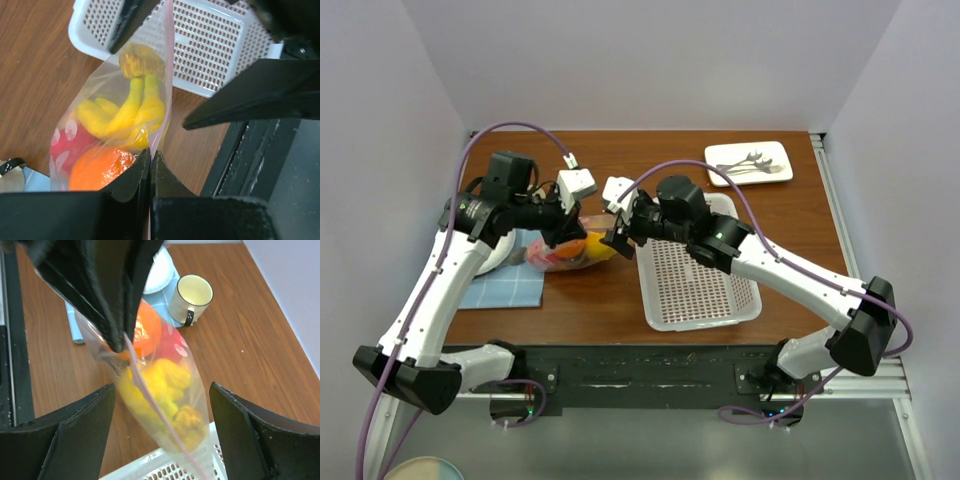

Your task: Open the zip-top bag and remove the fake food

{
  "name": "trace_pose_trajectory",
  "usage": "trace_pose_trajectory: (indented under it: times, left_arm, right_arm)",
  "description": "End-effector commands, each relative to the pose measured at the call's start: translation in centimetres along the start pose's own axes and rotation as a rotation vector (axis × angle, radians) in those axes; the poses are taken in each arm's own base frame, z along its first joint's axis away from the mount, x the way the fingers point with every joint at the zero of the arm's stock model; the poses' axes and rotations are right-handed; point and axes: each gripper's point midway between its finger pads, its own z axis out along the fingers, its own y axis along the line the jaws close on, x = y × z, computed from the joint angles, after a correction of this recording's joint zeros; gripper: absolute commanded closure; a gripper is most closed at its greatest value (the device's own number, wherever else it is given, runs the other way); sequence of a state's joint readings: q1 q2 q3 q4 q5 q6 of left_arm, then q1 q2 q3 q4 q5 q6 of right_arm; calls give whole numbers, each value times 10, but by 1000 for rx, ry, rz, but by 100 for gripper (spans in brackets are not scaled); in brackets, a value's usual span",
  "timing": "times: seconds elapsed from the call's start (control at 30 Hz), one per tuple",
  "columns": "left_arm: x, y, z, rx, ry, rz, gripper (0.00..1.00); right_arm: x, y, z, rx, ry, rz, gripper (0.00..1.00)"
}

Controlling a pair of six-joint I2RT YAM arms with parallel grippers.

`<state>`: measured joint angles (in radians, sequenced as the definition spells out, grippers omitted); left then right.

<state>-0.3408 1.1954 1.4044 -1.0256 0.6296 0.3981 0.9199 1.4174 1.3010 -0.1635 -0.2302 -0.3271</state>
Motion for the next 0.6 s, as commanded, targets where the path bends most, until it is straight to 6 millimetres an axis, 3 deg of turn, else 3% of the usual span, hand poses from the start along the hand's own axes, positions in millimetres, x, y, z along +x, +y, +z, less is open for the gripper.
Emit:
trace_pose_trajectory:
  times: [0.0,0.2,0.3,0.33,0.37,0.4,0.43,0.5,0.53,0.57]
  left_arm:
    - [-14,-24,-18,116,-23,128,100]
    - [-13,-30,-30,155,15,254,100]
    - [-12,-24,-26,144,25,264,100]
    - [-12,-23,-25,143,28,263,100]
    - [-14,-20,-23,137,24,264,98]
    - [-14,-19,-21,138,23,263,92]
    - [-14,-19,-20,136,21,255,66]
    - [-23,-11,-20,94,-6,265,17]
    - [-26,-8,-21,63,-17,228,1]
    - [-41,2,-23,2,-67,256,0]
  right_arm:
    - [-25,-9,4,7,-63,-66,21]
    - [-37,1,4,-53,-83,-70,24]
    - [-39,16,2,-126,-73,-60,48]
    - [-39,21,2,-153,-68,-57,68]
    - [-41,25,2,-179,-66,-53,79]
    - [-36,29,1,-193,-46,-43,89]
    - [-34,30,1,-195,-37,-26,100]
    - [-27,25,0,-146,-27,-5,100]
    - [-25,23,0,-126,-27,6,100]
    - [-13,22,0,-102,-6,19,100]
